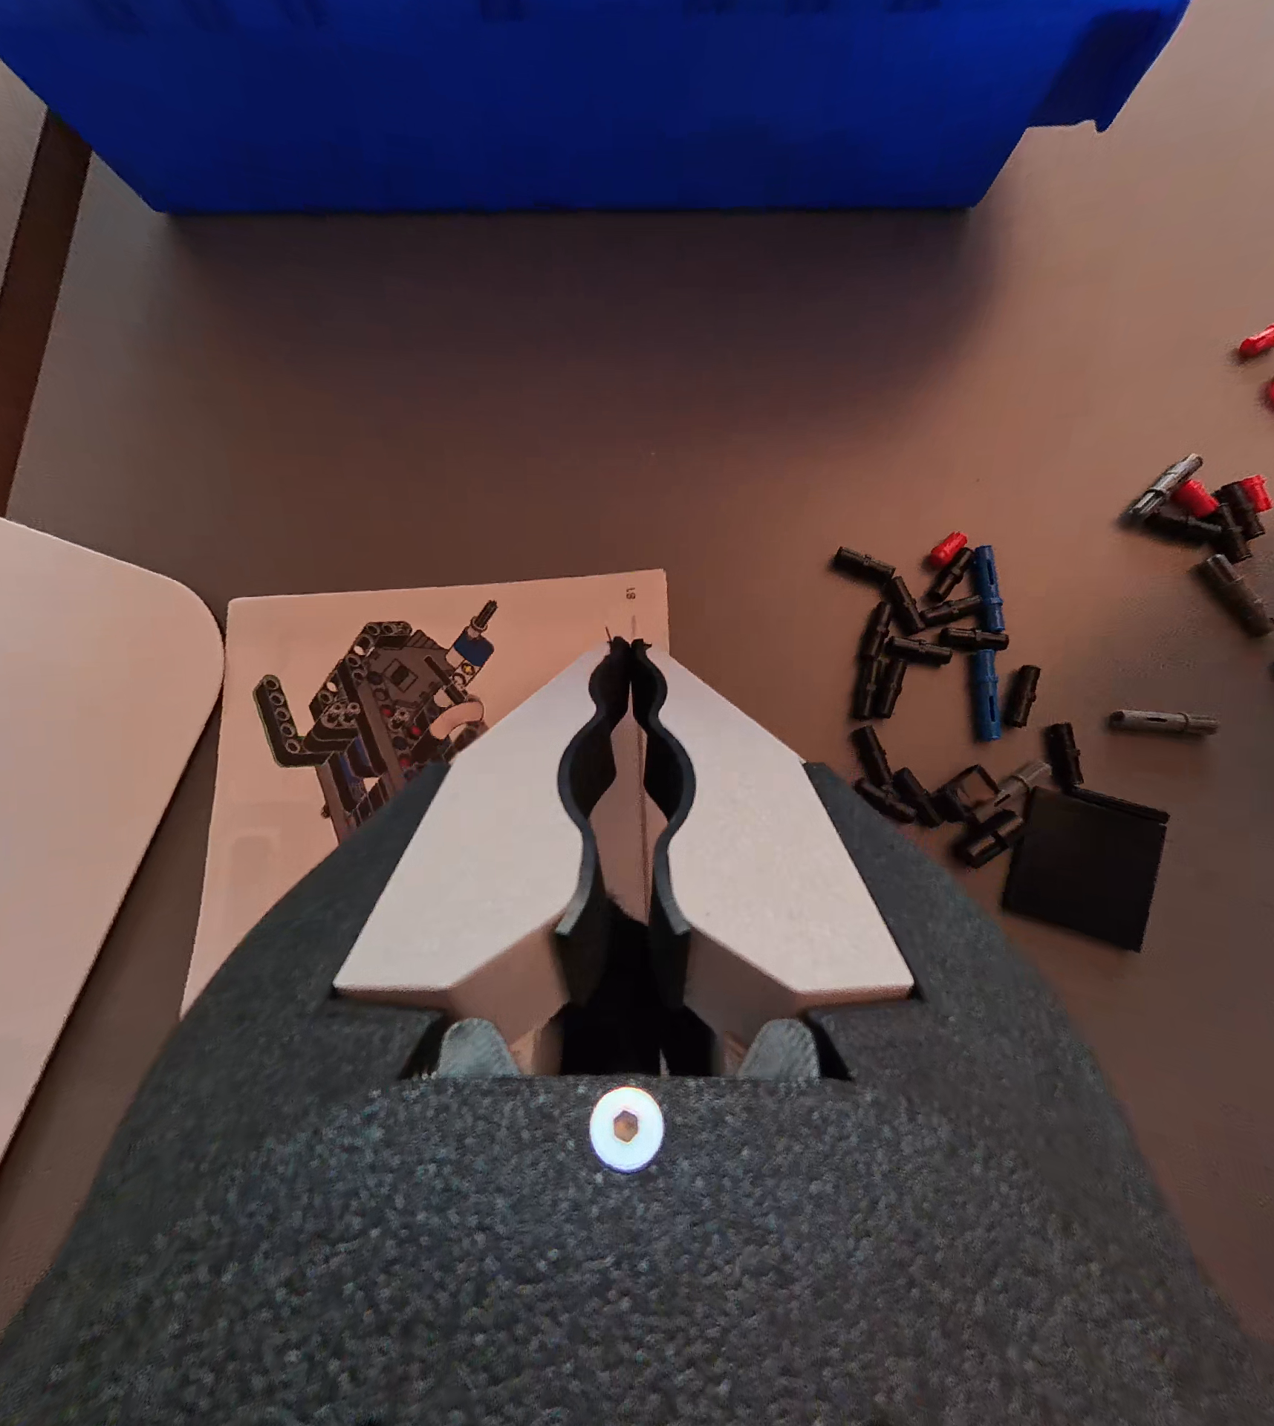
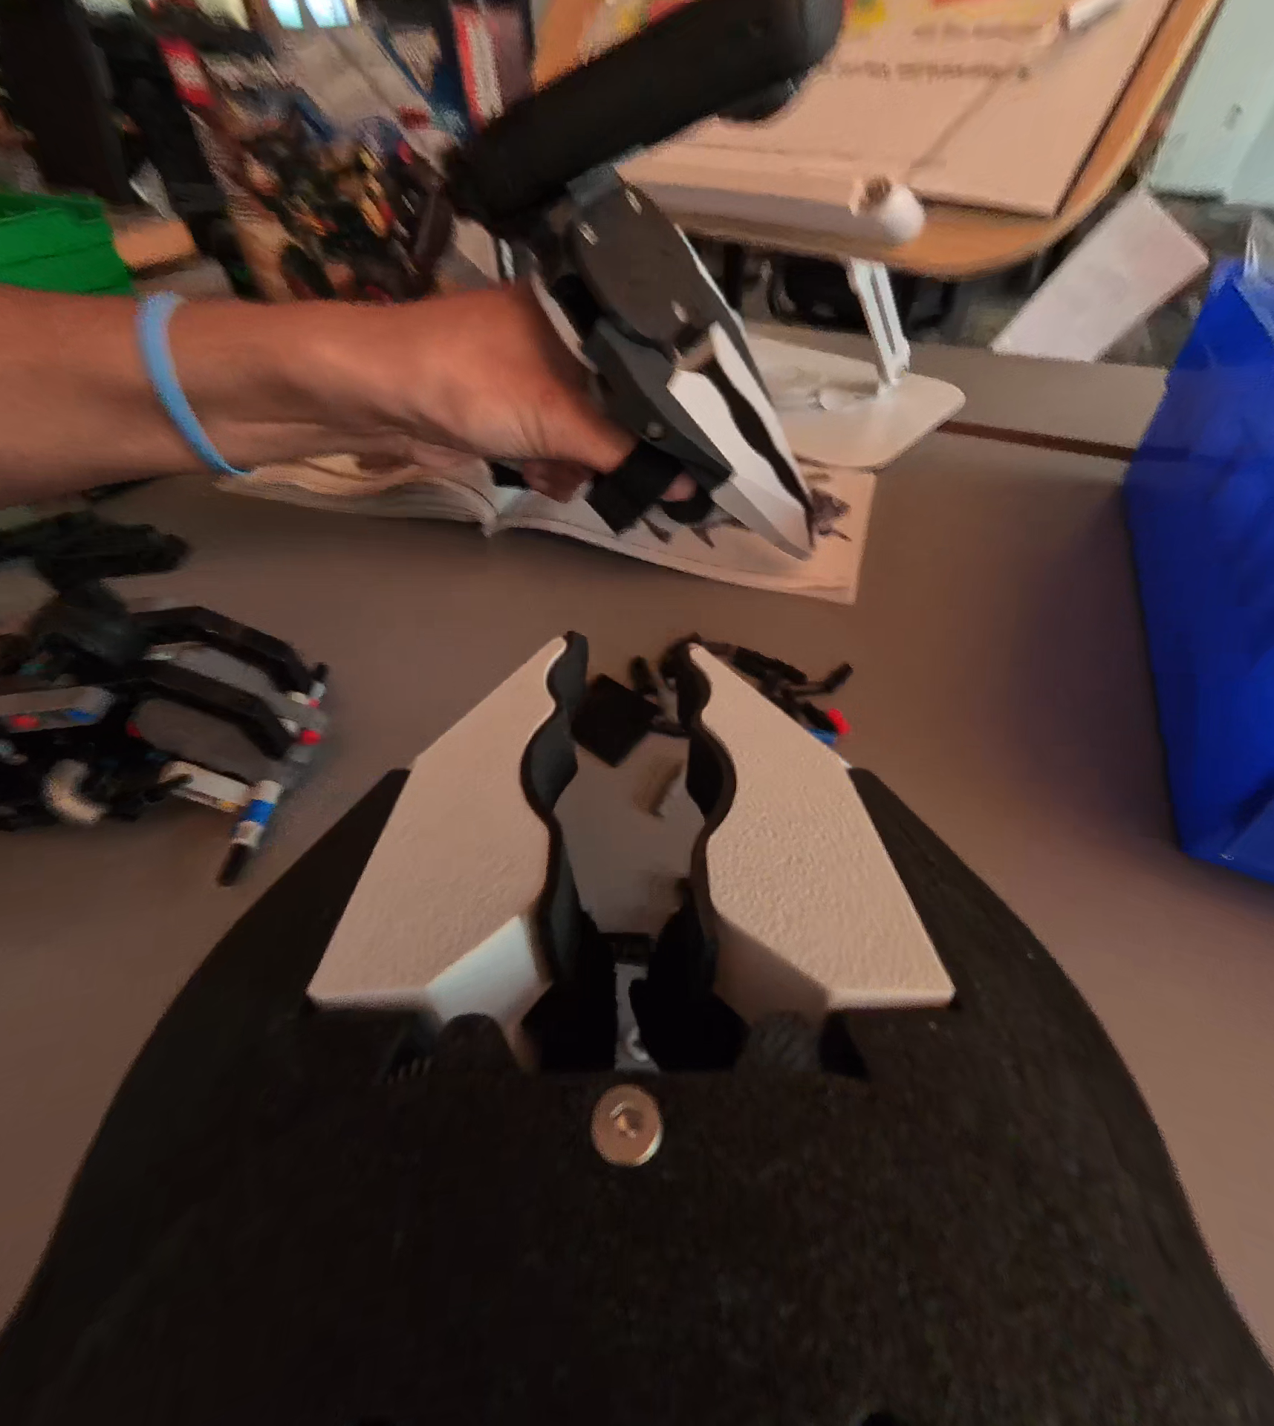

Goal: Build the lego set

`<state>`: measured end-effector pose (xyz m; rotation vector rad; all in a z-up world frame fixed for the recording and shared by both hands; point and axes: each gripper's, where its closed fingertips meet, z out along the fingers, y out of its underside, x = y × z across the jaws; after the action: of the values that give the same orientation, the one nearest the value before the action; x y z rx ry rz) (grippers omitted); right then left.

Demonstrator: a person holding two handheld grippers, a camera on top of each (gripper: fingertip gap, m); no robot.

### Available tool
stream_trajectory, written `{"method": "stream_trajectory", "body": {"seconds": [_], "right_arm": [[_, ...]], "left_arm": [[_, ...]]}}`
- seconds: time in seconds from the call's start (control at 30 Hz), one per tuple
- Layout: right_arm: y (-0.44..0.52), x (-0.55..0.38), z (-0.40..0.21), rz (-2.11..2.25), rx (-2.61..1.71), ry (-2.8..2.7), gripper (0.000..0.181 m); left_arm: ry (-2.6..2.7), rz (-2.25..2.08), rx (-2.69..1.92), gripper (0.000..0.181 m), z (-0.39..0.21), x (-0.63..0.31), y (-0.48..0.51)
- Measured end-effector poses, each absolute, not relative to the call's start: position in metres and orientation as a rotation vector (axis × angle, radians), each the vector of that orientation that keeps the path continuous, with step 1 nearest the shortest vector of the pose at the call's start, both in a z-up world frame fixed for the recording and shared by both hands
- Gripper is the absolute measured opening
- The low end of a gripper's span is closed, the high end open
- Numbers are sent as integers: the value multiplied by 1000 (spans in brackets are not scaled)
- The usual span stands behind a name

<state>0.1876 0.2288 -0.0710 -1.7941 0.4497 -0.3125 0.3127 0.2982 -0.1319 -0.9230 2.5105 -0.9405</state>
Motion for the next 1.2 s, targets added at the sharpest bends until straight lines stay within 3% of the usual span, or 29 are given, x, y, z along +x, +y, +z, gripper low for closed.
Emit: {"method": "stream_trajectory", "body": {"seconds": [0.23,0.27,0.3,0.33,0.57,0.87,1.03,1.2], "right_arm": [[226,245,-65,-439,-1940,523,42],[229,250,-60,-445,-1923,515,42],[232,253,-56,-450,-1901,505,40],[235,254,-55,-452,-1886,494,37],[243,240,-69,-482,-1894,428,29],[243,239,-73,-444,-1901,426,28],[241,239,-75,-436,-1906,431,27],[242,238,-76,-440,-1915,421,27]], "left_arm": [[2450,-1049,-916,0,-119,313,297],[2447,-1060,-916,8,-118,313,294],[2441,-1052,-933,28,-119,315,293],[2444,-1042,-943,33,-122,316,292],[2442,-985,-922,20,-134,321,288],[2474,-978,-923,20,-140,322,284],[2482,-994,-920,0,-139,321,284],[2489,-1013,-899,0,-137,318,285]]}}
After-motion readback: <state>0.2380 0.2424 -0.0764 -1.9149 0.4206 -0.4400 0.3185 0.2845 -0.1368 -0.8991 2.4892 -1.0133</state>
